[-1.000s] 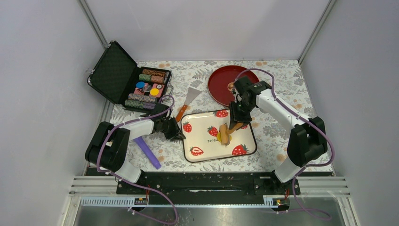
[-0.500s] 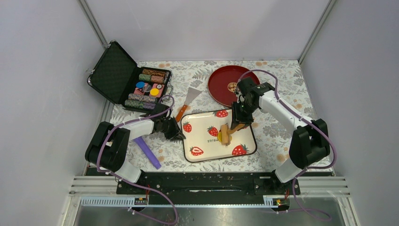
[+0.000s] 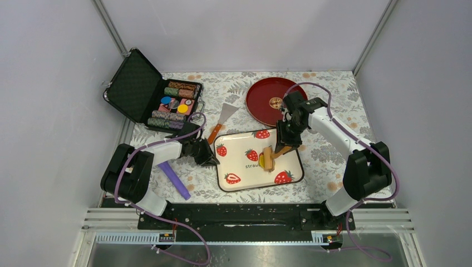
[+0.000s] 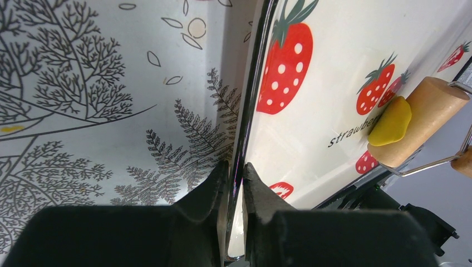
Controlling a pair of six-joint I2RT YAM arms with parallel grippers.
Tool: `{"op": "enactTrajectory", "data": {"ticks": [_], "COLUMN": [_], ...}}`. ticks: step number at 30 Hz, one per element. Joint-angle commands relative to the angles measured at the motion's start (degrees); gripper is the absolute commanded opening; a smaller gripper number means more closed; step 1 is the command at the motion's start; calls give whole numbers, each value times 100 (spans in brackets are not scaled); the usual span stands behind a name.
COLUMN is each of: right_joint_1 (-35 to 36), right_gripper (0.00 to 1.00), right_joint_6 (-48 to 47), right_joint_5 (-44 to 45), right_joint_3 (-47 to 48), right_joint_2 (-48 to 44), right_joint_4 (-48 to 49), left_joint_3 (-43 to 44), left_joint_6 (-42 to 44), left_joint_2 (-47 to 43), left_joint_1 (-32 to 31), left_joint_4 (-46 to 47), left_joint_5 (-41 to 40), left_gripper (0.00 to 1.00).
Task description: Roll out the dumpling wrappers from the dough
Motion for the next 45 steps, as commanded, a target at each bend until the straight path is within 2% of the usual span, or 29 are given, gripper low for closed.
{"op": "enactTrajectory", "data": {"ticks": [1,33,38,45], "right_joint_1": [-227,-170,-68,187], "right_gripper": [0,0,0,0], "right_joint_6": [-390,-460,-438,-445], "right_joint_5": [2319,2323,2240,1816], "right_joint_3": [-361,-380,-25,1041], "right_joint_2": [280,487,365,274], "right_joint_4": [-1231,-1292,-1404,-1670], "left_joint_3": [-262,-273,-272,-273], "left_joint_6": [171,180,189,189], "left_joint_2": [215,210,214,225], "left_joint_1": [253,269,271,269], "left_joint_4": [-584,-571,-562,-558], "left_joint_5": [-1303,-1274,-1262,-1258], "left_gripper": [0,0,0,0]}}
